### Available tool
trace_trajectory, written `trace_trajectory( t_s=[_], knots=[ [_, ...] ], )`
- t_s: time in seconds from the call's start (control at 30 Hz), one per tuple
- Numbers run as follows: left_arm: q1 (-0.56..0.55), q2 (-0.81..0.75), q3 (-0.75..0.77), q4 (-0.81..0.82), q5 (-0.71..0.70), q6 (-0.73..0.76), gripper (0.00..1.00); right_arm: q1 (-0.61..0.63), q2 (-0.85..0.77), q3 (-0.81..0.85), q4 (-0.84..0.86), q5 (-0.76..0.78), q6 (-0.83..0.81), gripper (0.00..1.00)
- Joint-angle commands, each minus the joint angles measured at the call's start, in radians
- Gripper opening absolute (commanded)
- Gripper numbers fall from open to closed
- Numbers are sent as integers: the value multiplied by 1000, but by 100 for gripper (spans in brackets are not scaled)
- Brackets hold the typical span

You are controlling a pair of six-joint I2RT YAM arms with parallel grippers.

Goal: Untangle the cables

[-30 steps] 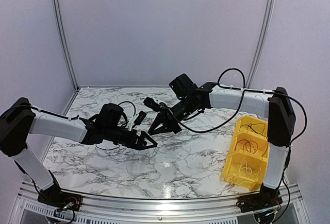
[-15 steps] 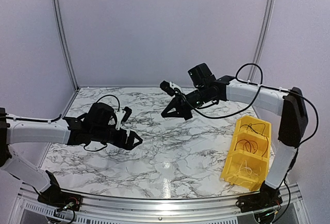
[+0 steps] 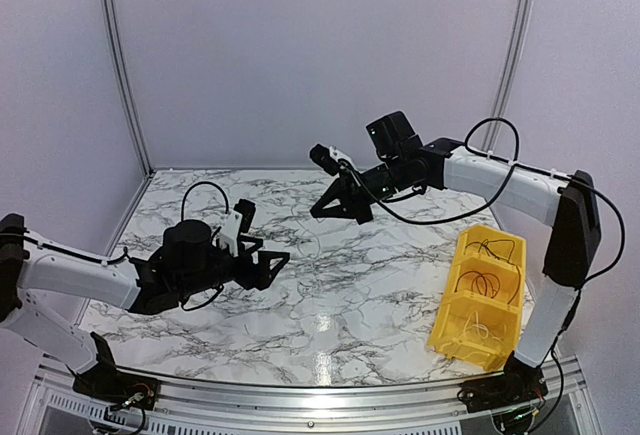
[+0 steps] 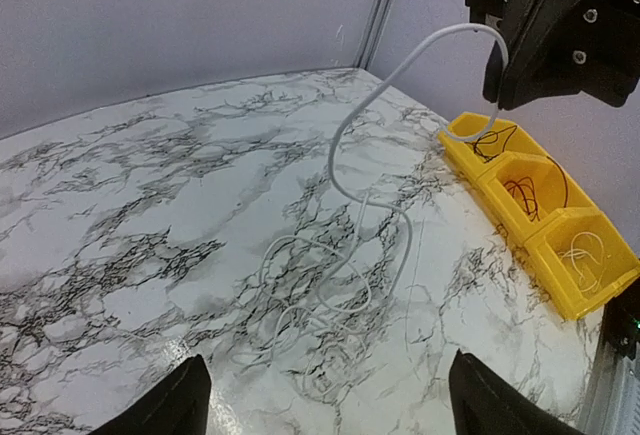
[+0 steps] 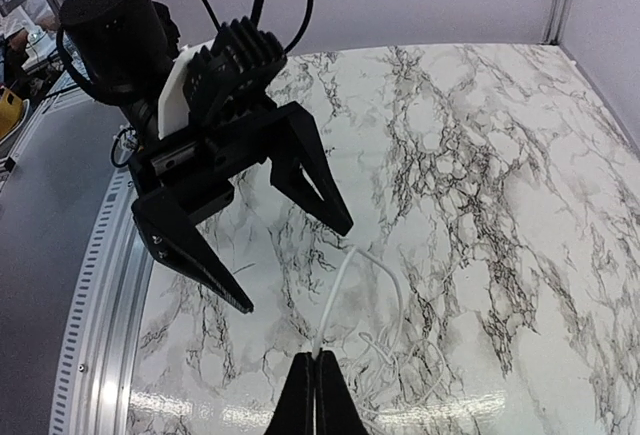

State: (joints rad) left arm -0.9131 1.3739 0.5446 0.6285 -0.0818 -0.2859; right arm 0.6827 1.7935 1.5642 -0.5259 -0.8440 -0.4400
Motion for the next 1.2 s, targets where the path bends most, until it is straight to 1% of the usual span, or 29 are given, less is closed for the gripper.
trace_trajectory(
  t_s=[0.0,0.13,0.27,0.4,0.5,0.6,0.7,0.8,0.97,1.07,1.17],
  knots=[
    [-22,92,27,193,-39,106,81,16,18,73,-30,-7,23,0],
    [-27,174,55,228,-72,111,72,26,14,83,-39,-4,27,0],
    [-26,239,71,323,-68,102,70,45,11,79,-47,6,21,0],
    [-24,296,92,407,-117,68,67,68,9,76,-57,21,9,0],
    [-15,334,110,453,-157,34,60,79,2,77,-70,17,-2,0],
    [2,391,146,459,-223,-9,52,87,-16,93,-91,4,-12,0],
    [37,446,161,469,-259,-79,51,86,-55,151,-147,-10,-28,0],
    [85,501,160,490,-231,-173,51,86,-99,236,-203,10,-51,0],
    [153,587,130,566,-178,-319,50,85,-174,380,-232,69,-65,0],
    [169,627,127,586,-164,-347,50,77,-203,441,-231,99,-77,0],
    [175,647,126,592,-153,-353,50,47,-198,480,-240,105,-79,0]
  ],
)
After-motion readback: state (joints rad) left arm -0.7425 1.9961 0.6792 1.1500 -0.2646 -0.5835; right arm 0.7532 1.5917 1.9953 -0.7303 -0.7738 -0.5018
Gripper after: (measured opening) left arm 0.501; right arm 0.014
